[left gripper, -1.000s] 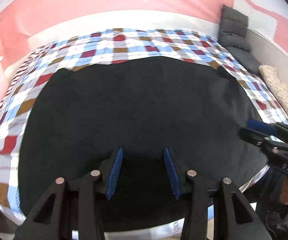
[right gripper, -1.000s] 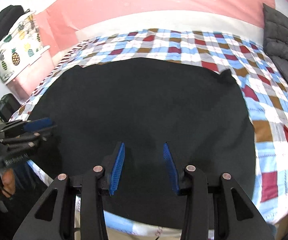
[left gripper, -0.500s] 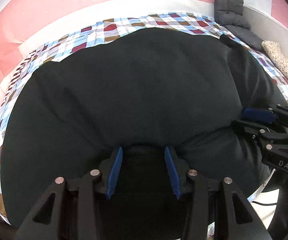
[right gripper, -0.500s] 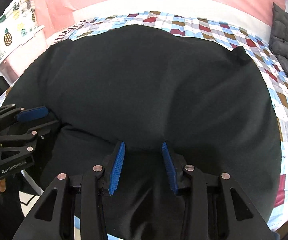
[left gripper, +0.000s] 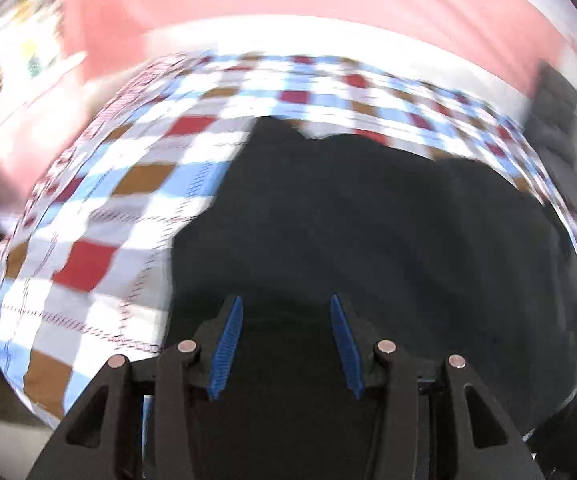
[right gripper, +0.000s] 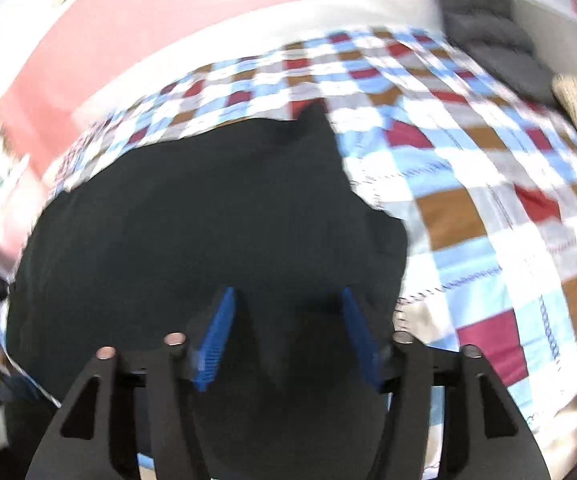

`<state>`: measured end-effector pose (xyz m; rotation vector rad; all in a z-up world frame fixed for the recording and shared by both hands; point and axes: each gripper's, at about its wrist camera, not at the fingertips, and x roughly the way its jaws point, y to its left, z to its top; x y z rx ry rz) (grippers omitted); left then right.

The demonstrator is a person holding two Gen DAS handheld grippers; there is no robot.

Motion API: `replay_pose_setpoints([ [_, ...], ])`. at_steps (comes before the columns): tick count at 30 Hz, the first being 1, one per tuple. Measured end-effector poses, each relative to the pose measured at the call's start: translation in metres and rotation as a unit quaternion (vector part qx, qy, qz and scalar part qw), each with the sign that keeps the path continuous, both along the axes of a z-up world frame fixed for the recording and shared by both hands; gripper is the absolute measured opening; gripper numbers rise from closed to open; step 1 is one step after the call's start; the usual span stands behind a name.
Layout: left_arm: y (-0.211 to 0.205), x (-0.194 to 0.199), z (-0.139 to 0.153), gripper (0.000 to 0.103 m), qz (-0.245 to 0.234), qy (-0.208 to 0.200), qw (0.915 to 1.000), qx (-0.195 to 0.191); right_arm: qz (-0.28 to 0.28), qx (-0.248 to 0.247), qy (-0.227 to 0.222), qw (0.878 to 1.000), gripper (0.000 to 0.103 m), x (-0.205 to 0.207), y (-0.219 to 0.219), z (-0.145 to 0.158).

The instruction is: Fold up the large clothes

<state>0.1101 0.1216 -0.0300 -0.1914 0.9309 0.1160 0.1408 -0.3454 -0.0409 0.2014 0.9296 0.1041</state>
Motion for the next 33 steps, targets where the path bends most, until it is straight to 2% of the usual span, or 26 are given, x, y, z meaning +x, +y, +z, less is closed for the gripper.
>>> replay_pose_setpoints([
  [1,0.012,0.001,-0.002,0.049,0.01,0.0,0.9999,-0.01,-0.007,0.009,0.01,1.0,0.072,0.004,-0.008,-0.004],
  [2,0.021,0.002,-0.004,0.05,0.018,0.0,0.9997,-0.017,-0.011,0.013,0.022,1.0,0.074,0.009,-0.013,-0.009],
  [3,0.03,0.003,-0.007,0.058,0.026,0.001,0.9995,-0.019,-0.012,0.019,0.031,0.999,0.077,0.012,-0.017,-0.013],
  [5,0.042,0.006,-0.013,0.065,0.037,0.006,0.9989,-0.027,-0.018,0.053,0.044,0.997,0.078,0.018,-0.028,-0.022],
  [7,0.055,0.013,-0.024,0.071,0.039,0.016,0.9971,-0.063,-0.02,0.092,0.057,0.994,0.081,0.021,-0.037,-0.031],
  [8,0.061,0.016,-0.031,0.077,0.042,0.022,0.9957,-0.079,-0.021,0.106,0.063,0.992,0.083,0.023,-0.04,-0.035],
  [10,0.067,0.024,-0.039,0.085,0.043,0.029,0.9933,-0.103,-0.024,0.132,0.078,0.988,0.095,0.029,-0.047,-0.045],
  [12,0.073,0.03,-0.047,0.091,0.042,0.036,0.9899,-0.131,-0.02,0.159,0.092,0.983,0.096,0.033,-0.053,-0.054],
  [17,0.081,0.041,-0.067,0.095,0.035,0.056,0.9756,-0.209,0.0,0.226,0.118,0.967,0.096,0.045,-0.061,-0.073],
  [19,0.081,0.045,-0.073,0.096,0.029,0.061,0.9711,-0.229,0.007,0.239,0.123,0.963,0.097,0.051,-0.062,-0.077],
  [23,0.071,0.045,-0.073,0.096,0.025,0.06,0.9737,-0.218,0.021,0.23,0.127,0.964,0.094,0.056,-0.057,-0.075],
  [25,0.065,0.041,-0.072,0.094,0.022,0.063,0.9732,-0.22,0.03,0.234,0.121,0.964,0.077,0.052,-0.053,-0.07],
  [27,0.062,0.039,-0.074,0.093,0.018,0.064,0.974,-0.217,0.036,0.224,0.115,0.967,0.072,0.048,-0.049,-0.067],
  [31,0.055,0.045,-0.075,0.092,0.022,0.074,0.979,-0.189,0.034,0.222,0.126,0.966,0.072,0.057,-0.045,-0.078],
  [33,0.048,0.049,-0.072,0.086,0.021,0.078,0.9833,-0.163,0.035,0.207,0.131,0.969,0.07,0.064,-0.04,-0.078],
])
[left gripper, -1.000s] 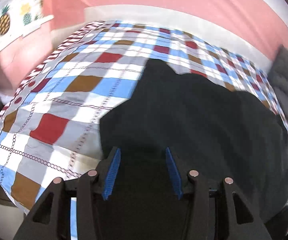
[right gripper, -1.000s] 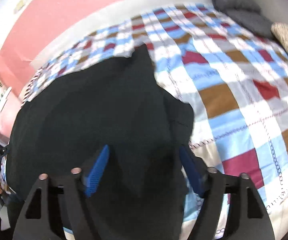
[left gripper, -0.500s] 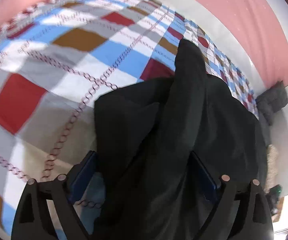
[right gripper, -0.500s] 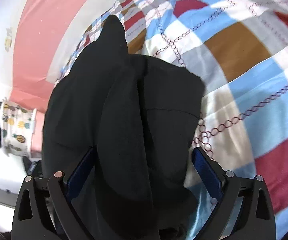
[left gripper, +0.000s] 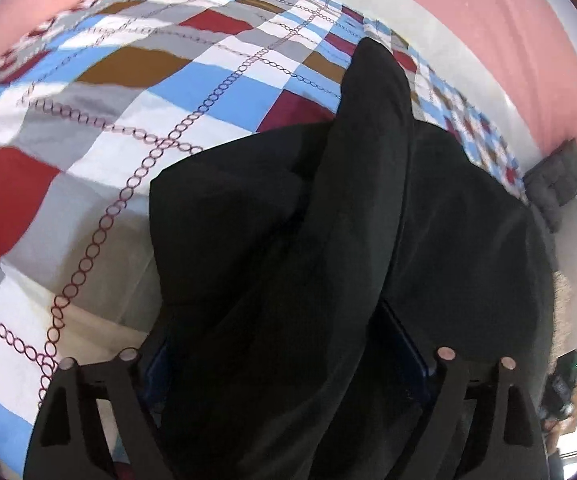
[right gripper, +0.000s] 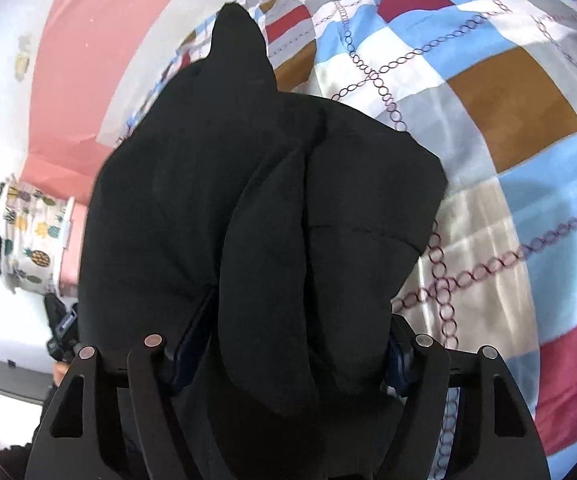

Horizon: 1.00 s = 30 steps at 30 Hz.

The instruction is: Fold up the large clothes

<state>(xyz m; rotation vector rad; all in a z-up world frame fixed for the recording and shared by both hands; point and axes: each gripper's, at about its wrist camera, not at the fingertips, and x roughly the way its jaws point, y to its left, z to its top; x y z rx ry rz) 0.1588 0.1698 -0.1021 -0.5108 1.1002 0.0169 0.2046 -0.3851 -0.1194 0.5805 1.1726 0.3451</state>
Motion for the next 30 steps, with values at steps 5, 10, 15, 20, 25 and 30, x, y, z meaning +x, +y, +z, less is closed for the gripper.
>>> replay_pose_setpoints([
  [5,-0.019,-0.008,0.022,0.051,-0.01,-0.014,0.9978,0.064,0.002,-0.032,-0.021,0.999,0.042,-0.008,0.011,0.021],
  [10,-0.025,-0.018,0.06,0.03,-0.019,-0.038,0.995,0.091,-0.013,-0.045,-0.049,0.998,0.033,-0.022,0.016,0.054],
  [15,-0.026,-0.039,0.1,0.029,-0.029,-0.087,0.9932,0.072,-0.003,-0.043,-0.093,0.995,0.032,-0.039,0.024,0.094],
  [20,-0.025,-0.054,0.114,0.028,-0.028,-0.1,0.9928,0.059,0.007,-0.048,-0.11,0.993,0.032,-0.054,0.03,0.113],
  [25,-0.02,-0.062,0.117,0.028,-0.027,-0.103,0.9931,0.049,0.008,-0.048,-0.117,0.992,0.032,-0.061,0.029,0.118],
  [30,-0.019,-0.061,0.127,0.028,-0.032,-0.114,0.9916,0.051,0.011,-0.05,-0.127,0.991,0.032,-0.056,0.034,0.127],
])
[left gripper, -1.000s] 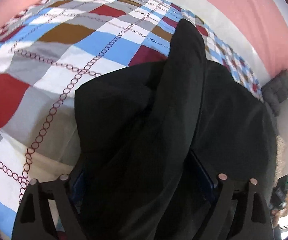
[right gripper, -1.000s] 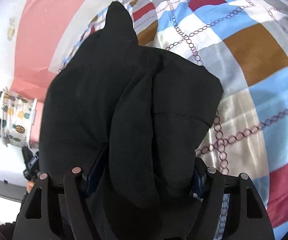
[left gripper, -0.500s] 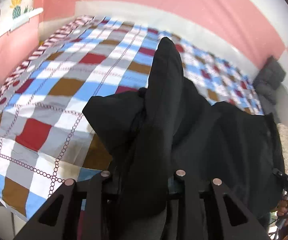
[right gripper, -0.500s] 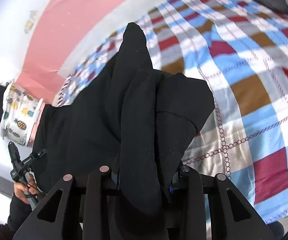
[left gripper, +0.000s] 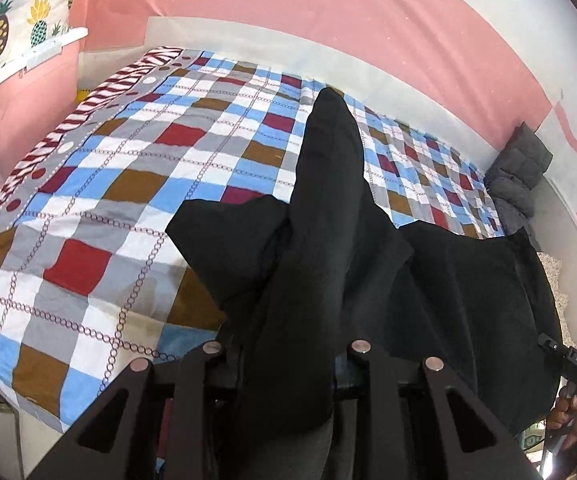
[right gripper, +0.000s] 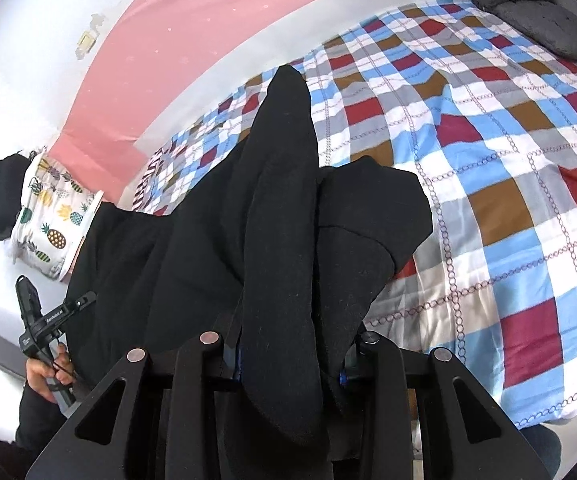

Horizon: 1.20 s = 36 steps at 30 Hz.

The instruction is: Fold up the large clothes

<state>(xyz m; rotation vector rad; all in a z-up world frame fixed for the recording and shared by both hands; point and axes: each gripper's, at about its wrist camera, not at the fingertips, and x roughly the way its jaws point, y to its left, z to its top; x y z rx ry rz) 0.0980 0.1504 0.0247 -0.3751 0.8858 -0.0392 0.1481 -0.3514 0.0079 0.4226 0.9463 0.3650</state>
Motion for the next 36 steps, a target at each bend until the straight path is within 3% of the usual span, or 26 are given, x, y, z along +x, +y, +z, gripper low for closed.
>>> replay_pose_setpoints([
  [11,0.026,0.046,0.027,0.028,0.009,-0.024,0.9993,0.027,0.02,0.002,-0.015,1.0,0.032,0.051,0.038,0.01],
  [25,0.097,0.16,0.042,0.028,0.034,-0.05,0.9964,0.059,0.055,0.001,-0.038,0.998,0.032,0.171,0.122,0.004],
  [30,0.121,0.198,0.03,0.028,0.038,-0.056,0.9953,0.07,0.061,0.005,-0.033,0.998,0.032,0.211,0.144,-0.01],
  [36,0.148,0.241,-0.029,0.029,0.055,-0.019,0.9956,0.074,0.044,-0.003,0.01,0.999,0.036,0.244,0.148,-0.058],
])
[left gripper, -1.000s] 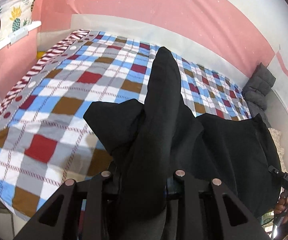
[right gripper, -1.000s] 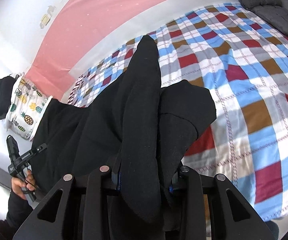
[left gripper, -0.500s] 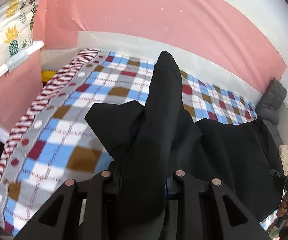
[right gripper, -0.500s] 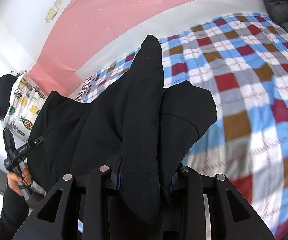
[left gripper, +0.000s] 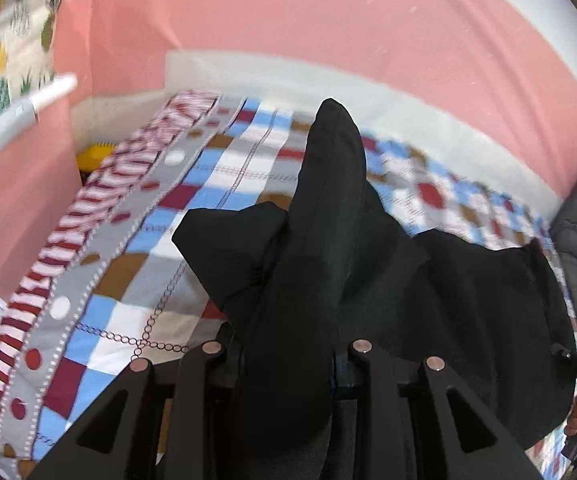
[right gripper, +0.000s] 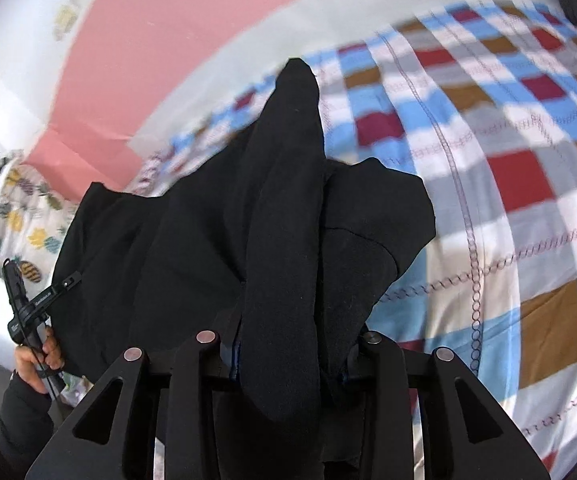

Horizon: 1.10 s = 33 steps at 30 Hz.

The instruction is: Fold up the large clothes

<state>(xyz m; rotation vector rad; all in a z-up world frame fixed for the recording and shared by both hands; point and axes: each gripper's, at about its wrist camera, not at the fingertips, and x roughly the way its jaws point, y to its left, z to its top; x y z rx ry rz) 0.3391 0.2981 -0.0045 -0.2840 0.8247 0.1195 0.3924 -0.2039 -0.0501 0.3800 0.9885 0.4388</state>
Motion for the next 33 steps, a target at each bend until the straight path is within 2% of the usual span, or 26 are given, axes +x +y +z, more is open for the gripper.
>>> replay_pose_setpoints([
  [2,0.012,0.006,-0.026,0.032,0.014,0.024,0.9996,-0.008,-0.011,0.007,0.027,1.0,0.04,0.005,-0.008,-0.023],
  [4,0.025,0.007,-0.052,0.041,0.02,0.04,0.9986,-0.029,-0.016,0.025,0.043,0.999,0.054,0.006,-0.016,-0.038],
  [6,0.029,0.007,-0.066,0.052,0.023,0.041,0.9984,-0.031,-0.018,0.031,0.047,0.998,0.063,0.004,-0.02,-0.045],
  [7,0.029,0.007,-0.068,0.054,0.025,0.04,0.9985,-0.03,-0.021,0.033,0.049,0.998,0.069,0.003,-0.021,-0.047],
  [10,0.031,0.004,-0.066,0.057,0.031,0.037,0.9979,-0.043,-0.028,0.029,0.055,0.998,0.072,0.0,-0.024,-0.043],
  [14,0.041,-0.013,-0.05,0.057,0.034,0.029,0.9975,-0.055,-0.038,-0.026,0.026,0.999,0.072,-0.009,-0.032,-0.018],
  [16,0.049,-0.029,-0.039,0.057,0.046,0.006,0.9977,-0.05,-0.06,-0.053,-0.004,0.997,0.072,-0.022,-0.042,0.002],
  [19,0.053,-0.051,-0.016,0.055,0.072,-0.044,0.9958,-0.035,-0.075,-0.062,-0.044,0.994,0.072,-0.038,-0.049,0.026],
  [20,0.052,-0.055,-0.012,0.055,0.073,-0.052,0.9951,-0.041,-0.069,-0.07,-0.055,0.994,0.071,-0.039,-0.044,0.03],
  [21,0.049,-0.056,-0.01,0.055,0.065,-0.054,0.9954,-0.046,-0.061,-0.086,-0.067,0.992,0.066,-0.041,-0.037,0.034],
  [22,0.042,-0.054,-0.009,0.055,0.051,-0.051,0.9966,-0.039,-0.048,-0.102,-0.075,0.991,0.048,-0.04,-0.026,0.036],
  [24,0.025,-0.048,-0.014,0.055,0.028,-0.039,0.9988,-0.011,-0.026,-0.122,-0.067,0.99,0.029,-0.029,-0.004,0.03],
  [26,0.012,-0.036,-0.03,0.055,0.008,-0.013,0.9999,-0.002,-0.012,-0.136,-0.052,0.989,0.027,-0.018,0.01,0.016],
  [28,0.007,-0.026,-0.044,0.055,0.014,0.01,0.9996,0.023,-0.011,-0.16,-0.035,0.986,0.027,-0.005,0.018,-0.001],
  [29,0.007,-0.022,-0.05,0.055,0.017,0.018,0.9994,0.024,-0.012,-0.159,-0.03,0.987,0.027,-0.002,0.017,-0.004],
  [33,0.008,-0.03,-0.045,0.055,0.02,0.011,0.9996,0.017,-0.018,-0.146,-0.03,0.989,0.027,-0.011,0.009,0.006],
])
